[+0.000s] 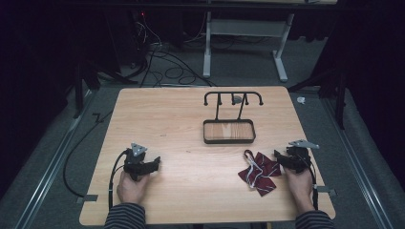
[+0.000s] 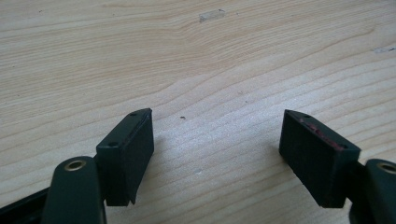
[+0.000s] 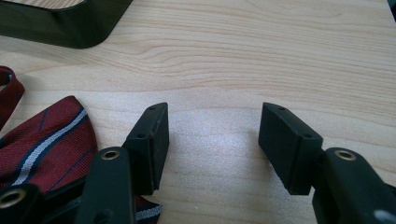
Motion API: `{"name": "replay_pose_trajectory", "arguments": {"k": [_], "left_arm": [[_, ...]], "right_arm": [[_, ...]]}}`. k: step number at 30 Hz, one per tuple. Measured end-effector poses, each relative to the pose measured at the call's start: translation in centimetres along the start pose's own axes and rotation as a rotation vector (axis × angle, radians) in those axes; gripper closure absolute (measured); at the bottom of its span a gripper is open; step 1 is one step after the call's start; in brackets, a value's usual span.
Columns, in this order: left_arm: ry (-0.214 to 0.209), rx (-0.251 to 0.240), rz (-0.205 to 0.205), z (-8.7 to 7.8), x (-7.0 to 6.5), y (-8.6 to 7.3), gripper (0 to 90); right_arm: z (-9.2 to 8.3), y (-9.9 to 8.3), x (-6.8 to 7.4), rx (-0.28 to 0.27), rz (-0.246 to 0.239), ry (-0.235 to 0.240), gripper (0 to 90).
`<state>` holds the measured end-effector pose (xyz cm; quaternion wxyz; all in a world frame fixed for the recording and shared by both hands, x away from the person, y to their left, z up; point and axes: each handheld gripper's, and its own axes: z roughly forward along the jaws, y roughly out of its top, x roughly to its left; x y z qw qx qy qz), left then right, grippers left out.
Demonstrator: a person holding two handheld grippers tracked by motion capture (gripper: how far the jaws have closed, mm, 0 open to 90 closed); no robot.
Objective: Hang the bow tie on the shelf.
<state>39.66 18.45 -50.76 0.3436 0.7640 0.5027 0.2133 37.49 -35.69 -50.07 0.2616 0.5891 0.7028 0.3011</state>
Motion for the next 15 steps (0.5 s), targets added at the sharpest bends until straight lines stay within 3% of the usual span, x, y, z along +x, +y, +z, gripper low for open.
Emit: {"name": "replay_pose_trajectory", "arguments": {"k": [9, 15], "left_arm": [[0.0, 0.001, 0.003, 0.04, -0.01, 0.03, 26.1], [-0.004, 0.002, 0.004, 0.02, 0.03, 0.02, 26.1]], "right_arm": [[-0.26, -0.06, -0.11, 0.007, -0.013, 0.01, 50.5], [-0.94, 0.26, 0.52, -0.02, -0.023, 0.028, 54.1]]}}
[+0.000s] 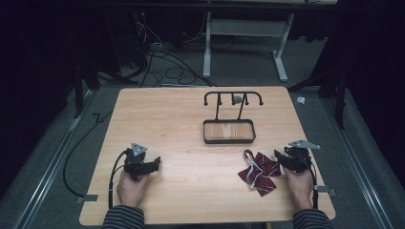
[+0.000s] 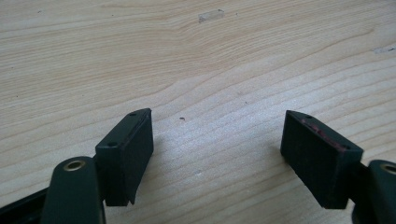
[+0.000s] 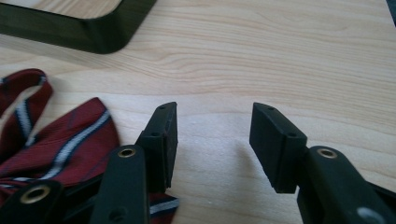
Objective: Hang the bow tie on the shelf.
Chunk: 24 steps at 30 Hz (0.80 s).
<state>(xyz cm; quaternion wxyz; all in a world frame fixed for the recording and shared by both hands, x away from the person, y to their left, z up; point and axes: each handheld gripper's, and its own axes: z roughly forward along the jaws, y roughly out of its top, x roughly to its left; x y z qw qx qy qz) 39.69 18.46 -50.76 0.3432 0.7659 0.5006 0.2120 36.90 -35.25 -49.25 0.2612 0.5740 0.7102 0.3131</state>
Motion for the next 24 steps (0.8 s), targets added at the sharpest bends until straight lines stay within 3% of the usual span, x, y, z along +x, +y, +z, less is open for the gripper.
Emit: {"name": "replay_pose_trajectory", "arguments": {"k": [6, 18, 24], "left_arm": [[0.0, -0.003, -0.001, 0.0, 0.0, 0.0, 26.1], [-0.003, -0.001, 0.0, 0.0, 0.1, 0.0, 25.3], [-0.007, -0.001, -0.002, 0.0, 0.1, 0.0, 25.2]], "right_arm": [[-0.8, 0.4, 1.0, -0.023, -0.004, 0.026, 58.7], [-0.8, 1.1, 4.4, -0.057, -0.052, 0.152, 65.6], [-1.0, 1.5, 4.9, -0.07, -0.066, 0.196, 66.8]]}}
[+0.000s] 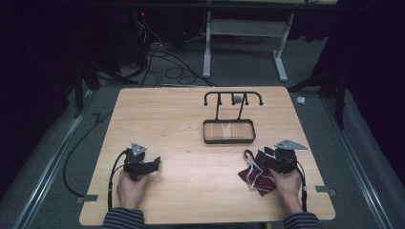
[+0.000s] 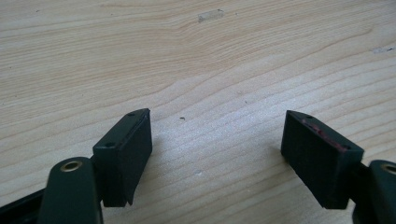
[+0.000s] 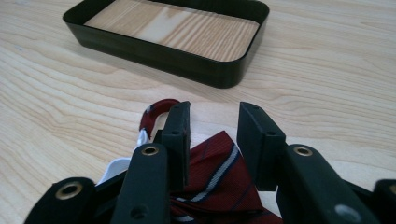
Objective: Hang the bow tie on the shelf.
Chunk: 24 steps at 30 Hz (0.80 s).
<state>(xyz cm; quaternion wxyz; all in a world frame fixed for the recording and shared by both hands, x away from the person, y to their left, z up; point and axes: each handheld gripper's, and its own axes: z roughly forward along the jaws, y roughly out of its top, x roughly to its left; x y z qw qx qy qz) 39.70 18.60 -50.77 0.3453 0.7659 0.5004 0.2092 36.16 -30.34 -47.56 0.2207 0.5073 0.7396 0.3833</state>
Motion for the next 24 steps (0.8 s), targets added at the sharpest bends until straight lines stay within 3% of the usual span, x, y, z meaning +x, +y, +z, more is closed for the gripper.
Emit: {"name": "replay_pose_trajectory", "arguments": {"k": [3, 10, 24], "left_arm": [[0.005, 0.002, 0.002, -0.1, 0.0, 0.0, 24.8], [0.005, 0.0, 0.0, -0.1, -0.1, -0.1, 24.0], [0.006, 0.001, 0.002, -0.1, -0.1, -0.1, 23.5]], "right_arm": [[0.2, 0.0, 0.1, 0.006, 0.009, 0.019, 67.9], [1.1, 0.5, 0.9, 0.034, -0.018, 0.04, 69.4], [4.1, 2.2, 2.5, 0.103, -0.109, 0.05, 74.0]]}}
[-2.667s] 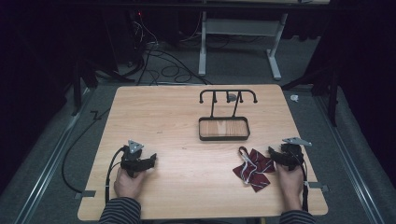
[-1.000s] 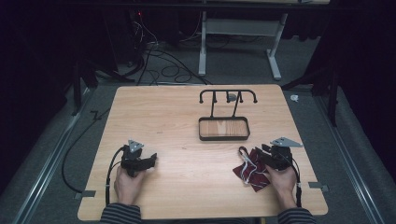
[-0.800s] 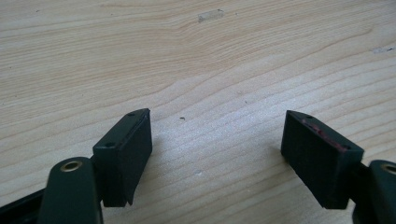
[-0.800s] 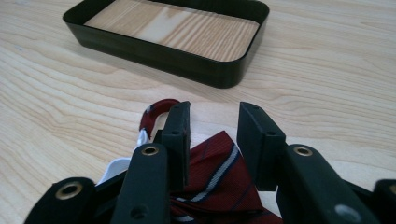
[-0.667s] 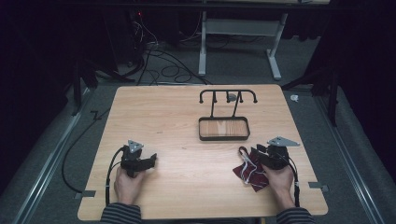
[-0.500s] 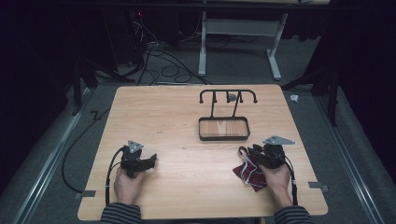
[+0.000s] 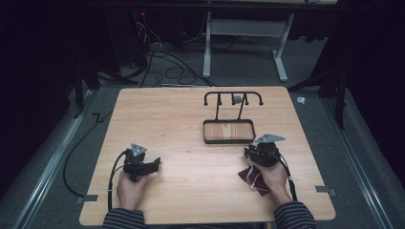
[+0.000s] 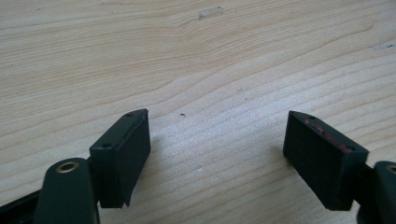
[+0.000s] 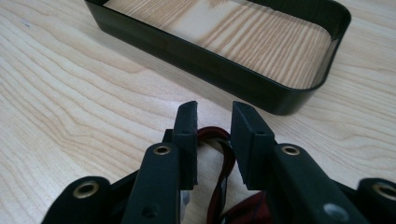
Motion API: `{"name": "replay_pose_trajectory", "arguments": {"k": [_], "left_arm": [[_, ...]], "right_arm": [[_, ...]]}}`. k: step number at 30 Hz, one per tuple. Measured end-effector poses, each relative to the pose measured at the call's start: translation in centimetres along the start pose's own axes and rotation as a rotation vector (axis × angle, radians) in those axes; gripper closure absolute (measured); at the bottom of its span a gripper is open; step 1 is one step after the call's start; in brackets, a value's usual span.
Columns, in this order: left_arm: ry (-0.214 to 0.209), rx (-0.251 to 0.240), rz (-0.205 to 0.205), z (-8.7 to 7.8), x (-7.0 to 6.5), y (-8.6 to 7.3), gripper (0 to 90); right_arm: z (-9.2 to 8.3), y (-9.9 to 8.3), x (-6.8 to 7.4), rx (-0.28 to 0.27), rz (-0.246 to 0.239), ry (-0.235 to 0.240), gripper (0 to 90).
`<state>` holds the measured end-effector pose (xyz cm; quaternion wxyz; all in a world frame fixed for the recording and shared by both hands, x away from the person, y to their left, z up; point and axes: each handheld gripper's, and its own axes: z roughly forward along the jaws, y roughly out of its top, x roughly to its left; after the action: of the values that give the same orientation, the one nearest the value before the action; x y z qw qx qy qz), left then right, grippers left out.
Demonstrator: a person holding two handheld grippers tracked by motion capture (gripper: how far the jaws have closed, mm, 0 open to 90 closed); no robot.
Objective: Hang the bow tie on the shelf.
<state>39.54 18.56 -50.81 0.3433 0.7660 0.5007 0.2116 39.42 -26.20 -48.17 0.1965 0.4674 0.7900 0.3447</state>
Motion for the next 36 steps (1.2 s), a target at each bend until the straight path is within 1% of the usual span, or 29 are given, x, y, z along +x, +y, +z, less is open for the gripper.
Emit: {"name": "replay_pose_trajectory", "arguments": {"k": [3, 10, 14, 17, 23, 28, 31, 36], "left_arm": [[0.001, 0.002, 0.002, 0.0, 0.0, 0.0, 23.1], [0.001, 0.003, 0.002, 0.0, 0.0, 0.0, 23.0], [0.002, 0.002, 0.002, 0.0, 0.0, 0.0, 23.0], [0.001, 0.002, 0.002, 0.0, 0.0, 0.0, 23.0], [0.002, 0.002, 0.002, 0.0, 0.0, 0.0, 23.0], [0.0, 0.001, 0.002, 0.0, 0.0, 0.0, 22.9], [0.0, 0.001, 0.002, 0.0, 0.0, 0.0, 22.9], [0.001, 0.001, 0.002, 0.0, 0.0, 0.0, 22.9]], "right_arm": [[0.5, 0.1, 0.0, 0.019, -0.016, -0.01, 74.4], [0.9, -0.1, -0.4, 0.042, 0.002, -0.009, 75.5], [1.2, -0.2, -0.5, 0.053, 0.0, -0.008, 77.2], [1.4, -0.2, -0.5, 0.066, -0.003, -0.005, 81.2], [1.4, -0.2, -0.5, 0.072, -0.013, 0.0, 90.0], [1.3, -0.2, -0.4, 0.069, -0.019, 0.0, 90.0], [0.9, -0.1, -0.3, 0.063, -0.024, 0.001, 90.0], [0.5, 0.2, -0.3, 0.056, -0.025, 0.015, 90.0]]}}
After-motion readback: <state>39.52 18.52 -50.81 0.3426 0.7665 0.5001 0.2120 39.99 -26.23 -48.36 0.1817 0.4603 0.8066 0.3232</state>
